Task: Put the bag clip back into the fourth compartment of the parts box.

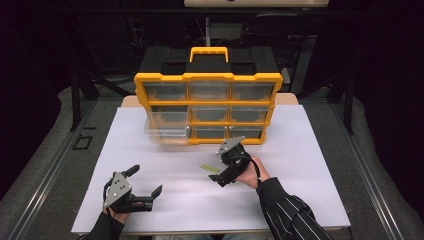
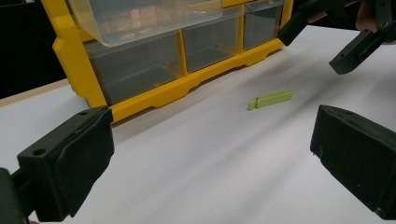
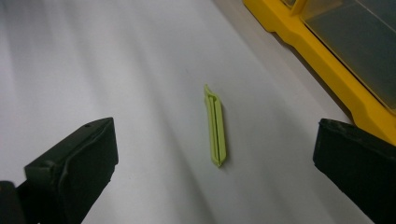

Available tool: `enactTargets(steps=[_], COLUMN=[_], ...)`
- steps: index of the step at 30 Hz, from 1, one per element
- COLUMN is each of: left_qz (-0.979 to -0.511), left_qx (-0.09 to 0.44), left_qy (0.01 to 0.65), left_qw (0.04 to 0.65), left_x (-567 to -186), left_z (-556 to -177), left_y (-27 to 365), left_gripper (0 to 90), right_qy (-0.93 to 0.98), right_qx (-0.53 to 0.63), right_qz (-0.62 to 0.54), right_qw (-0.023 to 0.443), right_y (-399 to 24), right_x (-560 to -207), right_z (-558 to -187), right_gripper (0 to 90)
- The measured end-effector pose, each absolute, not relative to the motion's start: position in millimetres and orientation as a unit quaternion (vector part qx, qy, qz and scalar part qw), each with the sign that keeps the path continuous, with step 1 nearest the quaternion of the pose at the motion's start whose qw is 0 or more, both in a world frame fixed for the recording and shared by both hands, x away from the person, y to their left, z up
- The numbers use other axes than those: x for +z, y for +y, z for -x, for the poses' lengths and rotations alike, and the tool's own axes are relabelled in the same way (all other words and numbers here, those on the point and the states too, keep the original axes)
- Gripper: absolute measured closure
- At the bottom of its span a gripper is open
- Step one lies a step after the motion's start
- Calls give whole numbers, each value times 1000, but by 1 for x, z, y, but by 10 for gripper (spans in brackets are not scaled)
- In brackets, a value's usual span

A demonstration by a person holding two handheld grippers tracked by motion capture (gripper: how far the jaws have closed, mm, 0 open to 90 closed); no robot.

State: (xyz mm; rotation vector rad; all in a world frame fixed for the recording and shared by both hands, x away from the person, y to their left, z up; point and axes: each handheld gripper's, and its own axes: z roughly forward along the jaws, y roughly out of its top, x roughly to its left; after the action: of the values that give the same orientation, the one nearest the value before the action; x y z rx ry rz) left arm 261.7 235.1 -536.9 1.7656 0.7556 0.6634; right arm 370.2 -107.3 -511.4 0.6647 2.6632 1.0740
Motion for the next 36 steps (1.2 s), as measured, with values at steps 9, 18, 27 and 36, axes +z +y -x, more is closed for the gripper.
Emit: enactTargets(steps=[9, 18, 27, 36], left_qz=[-737, -738, -739, -738], left_qx=[279, 278, 277, 277], left_qy=[317, 317, 317, 317], left_qw=[528, 527, 527, 527], left_x=[-537, -537, -537, -537], left_z=[-262, -262, -262, -262], left_y=[235, 235, 235, 235], left_gripper=[0, 0, 0, 0], right_qy=[917, 928, 940, 946], right_qx=[325, 295, 259, 239], right_qz=[-207, -197, -189, -196], right_qw=[103, 116, 115, 99], right_y=[-94, -81, -70, -64], right_x=[-510, -511, -516, -525], right_z=[-376, -383, -387, -393], right_gripper=[68, 259, 505, 661])
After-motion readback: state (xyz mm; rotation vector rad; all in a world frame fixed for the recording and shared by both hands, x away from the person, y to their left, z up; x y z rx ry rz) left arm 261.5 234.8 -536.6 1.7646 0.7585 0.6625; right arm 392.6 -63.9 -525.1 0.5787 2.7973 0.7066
